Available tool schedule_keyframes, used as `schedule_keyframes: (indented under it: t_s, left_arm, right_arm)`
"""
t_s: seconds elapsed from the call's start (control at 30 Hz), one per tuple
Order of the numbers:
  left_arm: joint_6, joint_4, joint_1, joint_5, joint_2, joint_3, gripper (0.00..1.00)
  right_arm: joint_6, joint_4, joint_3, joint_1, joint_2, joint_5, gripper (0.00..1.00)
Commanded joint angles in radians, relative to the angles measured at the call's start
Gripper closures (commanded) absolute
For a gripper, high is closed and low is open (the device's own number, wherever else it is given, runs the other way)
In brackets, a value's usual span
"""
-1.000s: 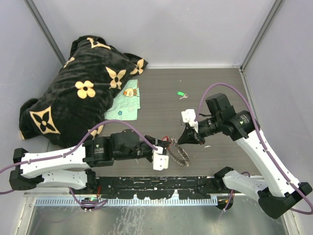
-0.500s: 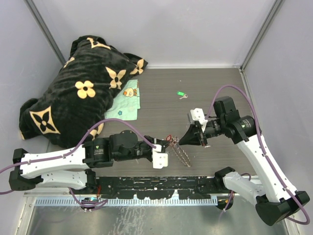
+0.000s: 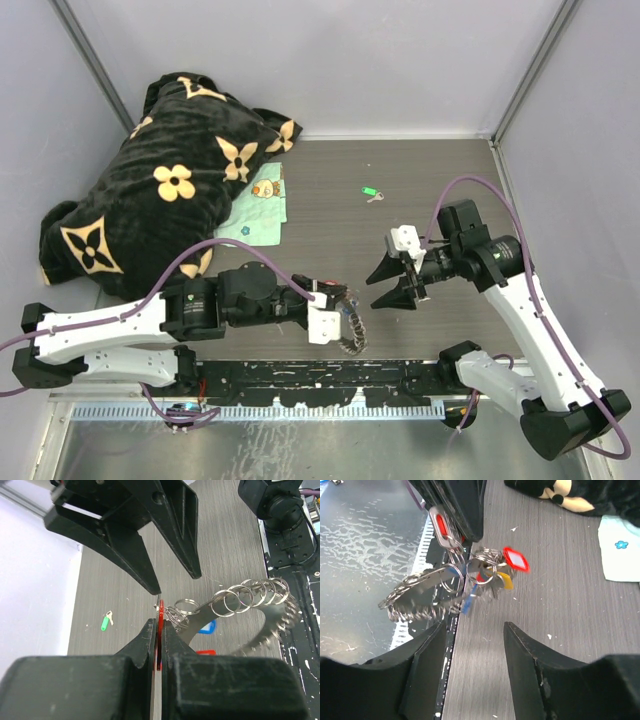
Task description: Remove the keys from the keyring
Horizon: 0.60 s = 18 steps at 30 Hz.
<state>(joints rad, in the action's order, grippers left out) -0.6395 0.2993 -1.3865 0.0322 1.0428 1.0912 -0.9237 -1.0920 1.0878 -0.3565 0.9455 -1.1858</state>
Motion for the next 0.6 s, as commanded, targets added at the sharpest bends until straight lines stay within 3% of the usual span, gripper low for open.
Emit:
schedule_keyframes:
  t_s: [0.0,0.23,0.57]
  left_arm:
    - [0.029,-0.04,-0.003,-0.02,-0.033,0.046,1.0]
    - [0.046,-0.055,-0.003,-0.038,-0.04,0.035,1.0]
    - [0.057,-0.086,-0.003,-0.055,-0.026,0.032,1.0]
  right_arm:
    - [-0.095,-0.097,0.107,0.003,0.023,-0.006,0.44]
    - [-0.045,-0.064,0.193,-0.011,0.064,-0.042,0.42]
    - [0.167,0.141,0.118,-0.087,0.05,-0.044,0.61]
